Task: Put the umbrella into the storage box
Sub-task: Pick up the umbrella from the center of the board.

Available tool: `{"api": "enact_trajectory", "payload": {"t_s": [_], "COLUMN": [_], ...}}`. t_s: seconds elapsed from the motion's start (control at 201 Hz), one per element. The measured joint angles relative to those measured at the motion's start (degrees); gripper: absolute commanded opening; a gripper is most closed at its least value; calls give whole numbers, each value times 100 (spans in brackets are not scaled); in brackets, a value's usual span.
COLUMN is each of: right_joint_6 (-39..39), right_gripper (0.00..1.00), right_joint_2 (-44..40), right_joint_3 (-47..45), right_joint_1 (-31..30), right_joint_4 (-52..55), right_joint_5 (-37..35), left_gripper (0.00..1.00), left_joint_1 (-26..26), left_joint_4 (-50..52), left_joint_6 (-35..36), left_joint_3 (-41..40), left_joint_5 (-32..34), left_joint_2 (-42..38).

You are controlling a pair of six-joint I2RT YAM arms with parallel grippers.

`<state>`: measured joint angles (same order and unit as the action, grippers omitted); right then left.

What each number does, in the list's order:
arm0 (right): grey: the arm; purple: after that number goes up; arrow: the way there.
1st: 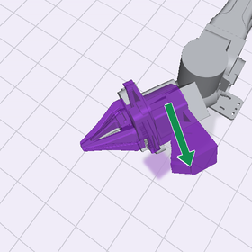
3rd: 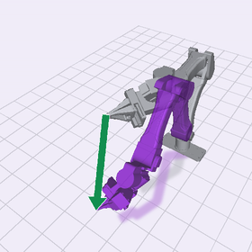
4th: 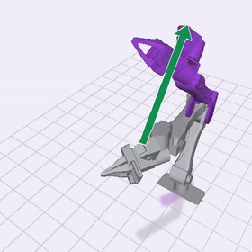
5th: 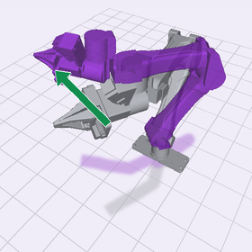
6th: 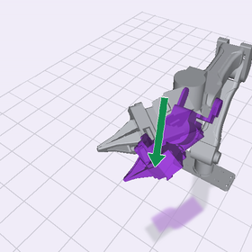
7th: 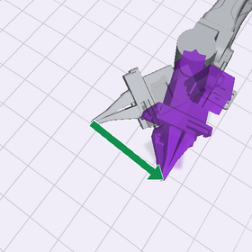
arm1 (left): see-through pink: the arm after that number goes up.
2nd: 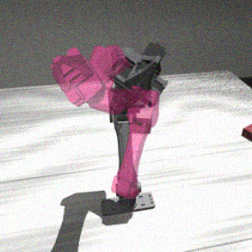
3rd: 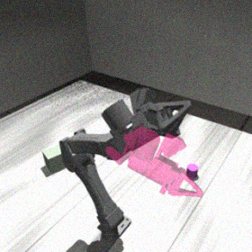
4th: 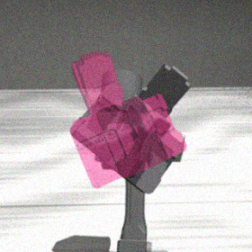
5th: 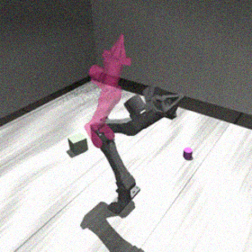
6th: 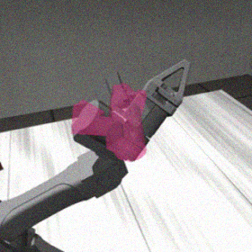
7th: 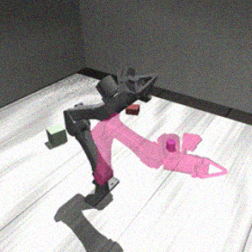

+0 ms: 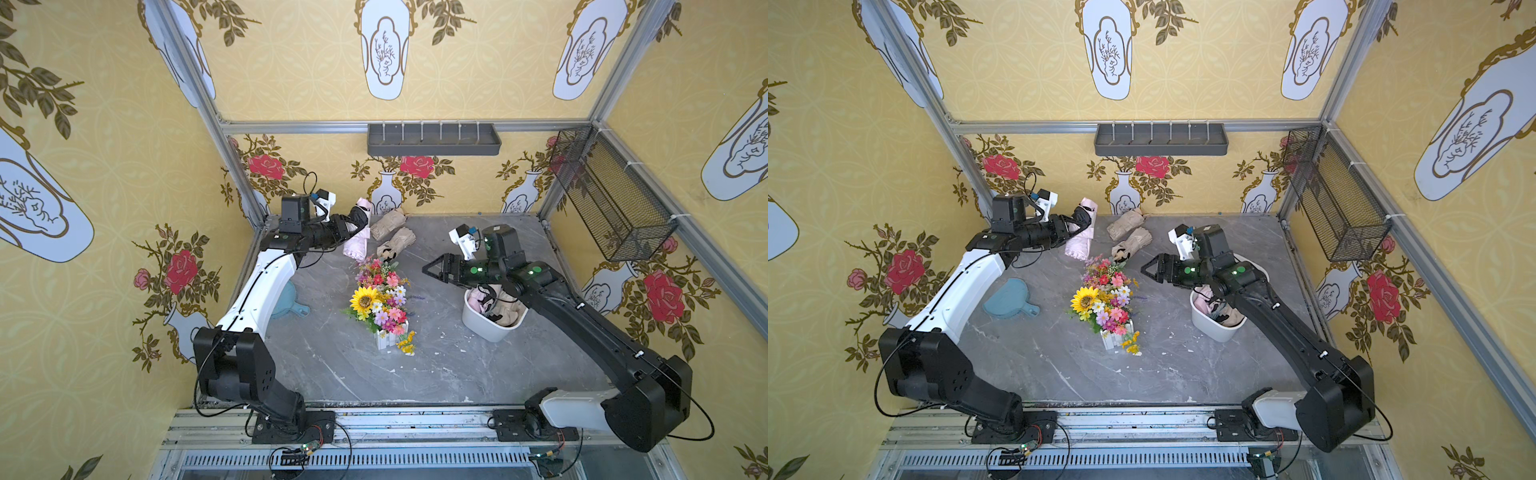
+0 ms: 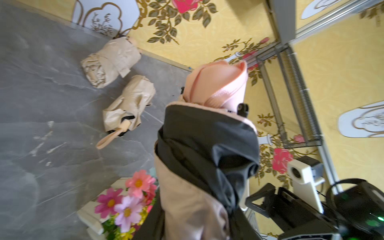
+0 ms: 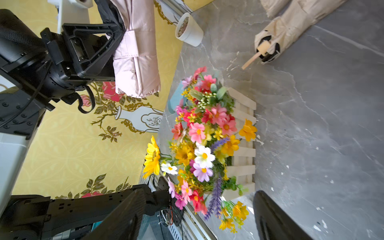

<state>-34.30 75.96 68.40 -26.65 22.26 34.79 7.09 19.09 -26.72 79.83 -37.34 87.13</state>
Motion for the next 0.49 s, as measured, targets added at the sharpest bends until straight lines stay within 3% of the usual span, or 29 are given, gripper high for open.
{"api": "enact_trajectory", "payload": {"t_s": [0.284, 0.493], "right_joint_6": [-22, -179], "right_gripper": [79, 81], "right_joint_2": [575, 614], "right_joint_3": [629, 726], "right_joint_1": [-601, -693], "right_joint_4": [-581, -820], "right_joint_5": [85, -26], "left_gripper": [6, 5], "left_joint_1": [476, 647], "left_joint_4": [-1453, -2153], "left_joint_6": [-1351, -2006], "left_joint_3": [-713, -879], "left_joint_5": [-820, -984], "left_joint_2": [-404, -527]}}
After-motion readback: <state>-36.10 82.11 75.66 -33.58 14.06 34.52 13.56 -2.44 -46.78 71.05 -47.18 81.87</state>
